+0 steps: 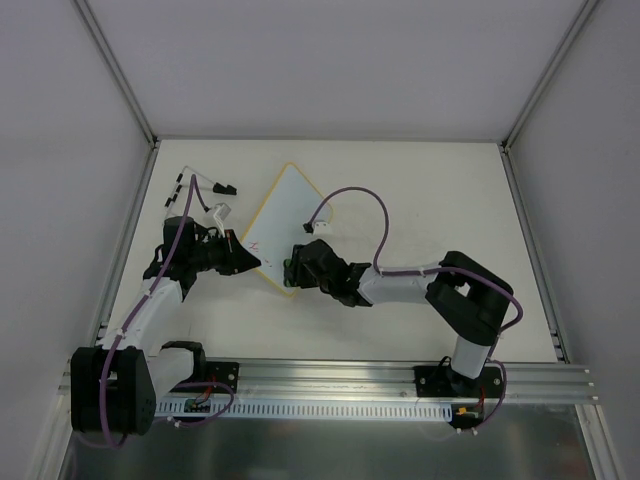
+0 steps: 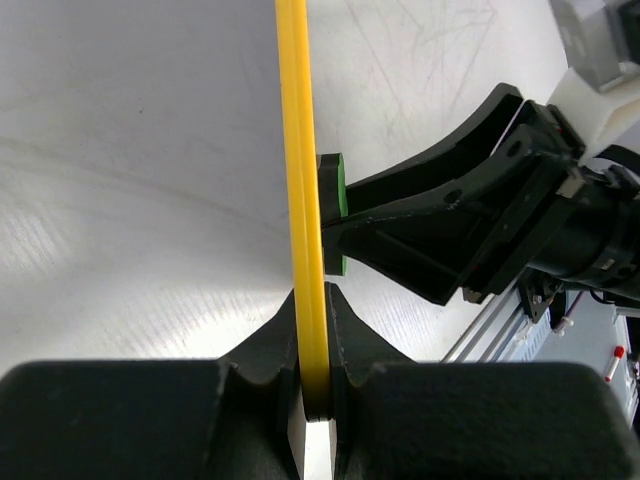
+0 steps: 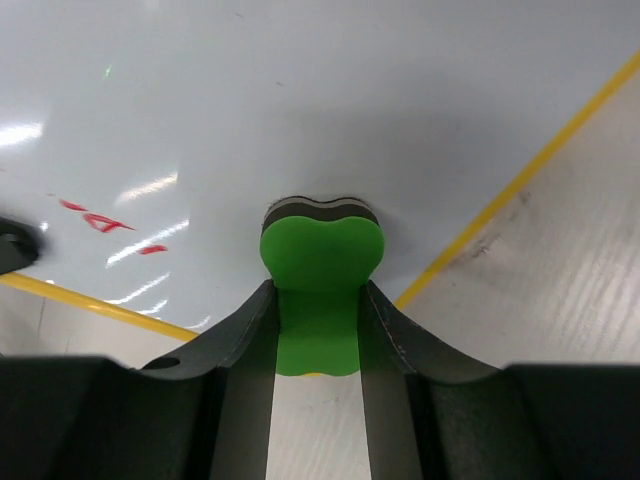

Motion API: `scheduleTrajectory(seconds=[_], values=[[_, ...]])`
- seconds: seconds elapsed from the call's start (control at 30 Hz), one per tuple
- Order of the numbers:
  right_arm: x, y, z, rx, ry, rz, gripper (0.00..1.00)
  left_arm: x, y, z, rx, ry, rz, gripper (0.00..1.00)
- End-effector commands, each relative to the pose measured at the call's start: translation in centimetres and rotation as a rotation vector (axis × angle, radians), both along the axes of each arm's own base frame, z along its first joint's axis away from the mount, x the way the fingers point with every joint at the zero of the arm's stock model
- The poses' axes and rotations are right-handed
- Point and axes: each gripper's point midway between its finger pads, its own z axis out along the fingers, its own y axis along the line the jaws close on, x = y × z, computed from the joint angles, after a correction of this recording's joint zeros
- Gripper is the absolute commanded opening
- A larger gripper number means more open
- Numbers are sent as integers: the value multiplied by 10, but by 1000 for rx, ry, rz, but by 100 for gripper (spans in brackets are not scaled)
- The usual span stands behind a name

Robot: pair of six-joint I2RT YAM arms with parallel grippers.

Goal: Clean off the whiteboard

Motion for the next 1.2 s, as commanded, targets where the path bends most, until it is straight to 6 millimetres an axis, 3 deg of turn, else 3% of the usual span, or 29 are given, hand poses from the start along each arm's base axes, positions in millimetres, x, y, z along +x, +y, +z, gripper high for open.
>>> scheduleTrajectory(seconds=[0.0,0.03,0.23,0.4,0.6,0.97,1.07,1.17], values=[[11,32,47,57,-126,54,0,-6,-20,36,-80,-117,-134,0],[10,45,62,73,-172,106,0,-6,-21,36,-82,-119,-136,0],[7,78,105,94,-315,296,0,-8,-21,38,-82,-127,-141,0],[-1,88,118,39,-425,474,0,-10,-22,40,-83,-139,-147,0],[-10,92,119,-96,-549,715,0,-10,-21,41,-77,-153,-147,0],[-1,92,130,-219,-640,808,0,-10,-20,41,-69,-156,-142,0],[-1,89,119,-223,-600,791,0,-9,-19,41,-64,-162,-136,0],[-2,79,95,-235,-524,769,1,-9,-19,42,-60,-165,-131,0]])
